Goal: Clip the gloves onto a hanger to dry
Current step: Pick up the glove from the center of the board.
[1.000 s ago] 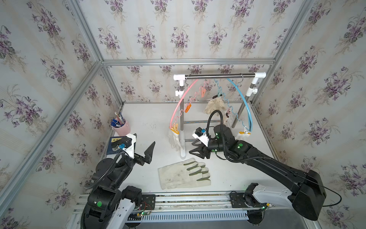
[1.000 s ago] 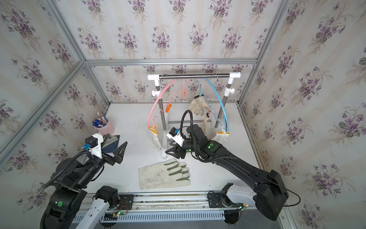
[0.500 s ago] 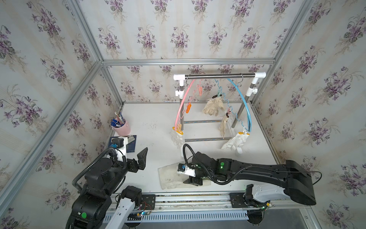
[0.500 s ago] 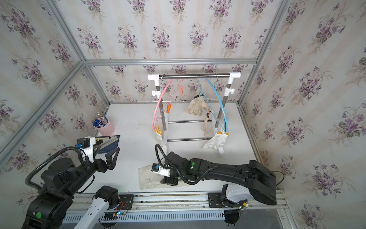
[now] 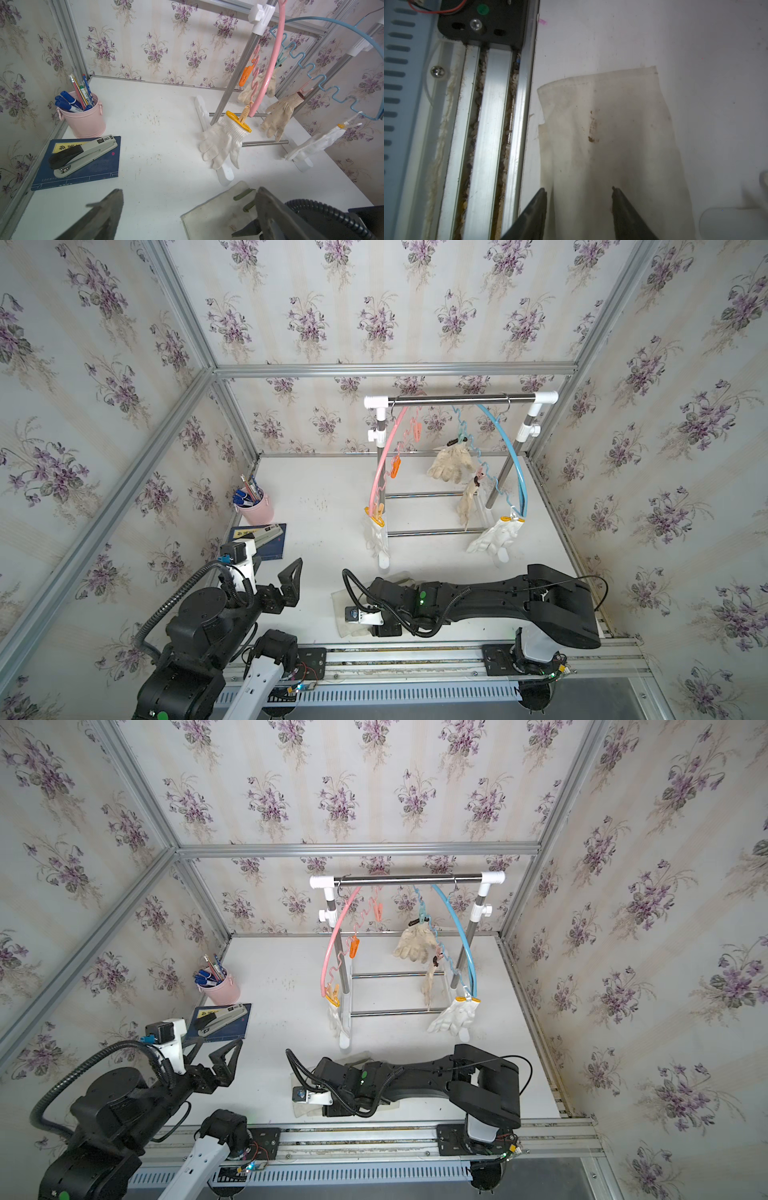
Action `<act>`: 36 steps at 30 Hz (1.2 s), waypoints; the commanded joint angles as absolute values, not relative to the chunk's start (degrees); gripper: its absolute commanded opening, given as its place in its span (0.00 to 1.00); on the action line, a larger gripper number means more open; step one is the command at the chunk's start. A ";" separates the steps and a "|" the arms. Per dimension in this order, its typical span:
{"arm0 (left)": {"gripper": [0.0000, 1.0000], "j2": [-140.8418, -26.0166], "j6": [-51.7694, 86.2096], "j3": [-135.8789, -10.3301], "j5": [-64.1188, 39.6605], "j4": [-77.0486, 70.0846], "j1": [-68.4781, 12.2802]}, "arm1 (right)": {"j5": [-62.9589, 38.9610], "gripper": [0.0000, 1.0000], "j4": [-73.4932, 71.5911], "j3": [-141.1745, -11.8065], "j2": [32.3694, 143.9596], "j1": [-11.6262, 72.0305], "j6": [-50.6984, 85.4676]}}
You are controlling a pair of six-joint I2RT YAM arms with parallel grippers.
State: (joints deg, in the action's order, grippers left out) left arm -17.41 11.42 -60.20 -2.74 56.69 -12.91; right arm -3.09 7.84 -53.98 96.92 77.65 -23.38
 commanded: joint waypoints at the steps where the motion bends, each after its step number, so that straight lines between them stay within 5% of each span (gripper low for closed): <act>1: 1.00 -17.44 12.28 -60.24 -1.61 56.09 -12.92 | -2.72 0.53 7.26 -54.16 97.51 78.28 -24.67; 18: 1.00 -16.87 12.19 -59.85 -0.35 56.30 -12.83 | -0.24 0.35 6.91 -56.52 100.97 78.36 -21.56; 27: 1.00 -17.11 12.48 -59.77 -0.13 55.81 -12.83 | 0.71 0.01 7.62 -56.07 99.02 78.39 -22.05; 36: 1.00 -18.67 11.38 -59.85 -2.69 53.51 -12.88 | 1.71 0.00 10.12 -57.59 89.99 74.86 -21.60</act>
